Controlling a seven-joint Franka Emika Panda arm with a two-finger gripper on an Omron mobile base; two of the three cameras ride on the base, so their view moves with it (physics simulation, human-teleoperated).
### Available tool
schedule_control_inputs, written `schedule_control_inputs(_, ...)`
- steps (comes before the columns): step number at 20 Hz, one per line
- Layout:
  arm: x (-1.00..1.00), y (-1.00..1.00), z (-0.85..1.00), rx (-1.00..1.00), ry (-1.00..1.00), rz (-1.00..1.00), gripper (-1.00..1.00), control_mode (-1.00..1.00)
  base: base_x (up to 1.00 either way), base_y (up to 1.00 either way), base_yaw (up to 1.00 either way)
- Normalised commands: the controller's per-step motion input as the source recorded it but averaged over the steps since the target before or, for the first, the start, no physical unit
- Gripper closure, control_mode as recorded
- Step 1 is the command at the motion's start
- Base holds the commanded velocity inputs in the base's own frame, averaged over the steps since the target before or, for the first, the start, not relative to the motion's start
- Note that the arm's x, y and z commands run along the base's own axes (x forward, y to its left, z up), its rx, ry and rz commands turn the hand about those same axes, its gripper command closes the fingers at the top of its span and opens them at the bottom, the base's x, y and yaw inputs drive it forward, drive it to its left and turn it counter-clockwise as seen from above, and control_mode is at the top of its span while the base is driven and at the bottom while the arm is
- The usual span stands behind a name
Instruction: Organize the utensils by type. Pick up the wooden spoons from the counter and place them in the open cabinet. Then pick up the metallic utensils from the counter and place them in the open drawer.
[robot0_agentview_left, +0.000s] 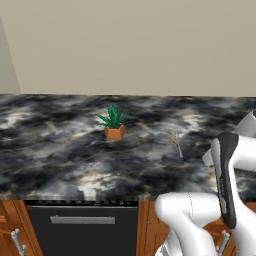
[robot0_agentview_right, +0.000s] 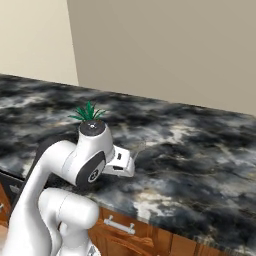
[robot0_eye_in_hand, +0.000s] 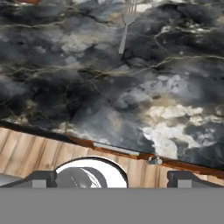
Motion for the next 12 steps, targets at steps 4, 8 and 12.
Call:
schedule_control_inputs(4, 0.97, 0.0, 0.0, 0.0, 0.12, 0.0, -1.0, -1.0, 0.0, 0.0, 0.0)
schedule_control_inputs(8, 0.97, 0.01, -0.01, 0.0, 0.14, 0.0, -1.0, -1.0, 0.0, 0.0, 0.0)
schedule_control_inputs(12, 0.94, 0.0, -0.1, 0.0, 0.18, 0.0, -1.0, -1.0, 0.0, 0.0, 0.0)
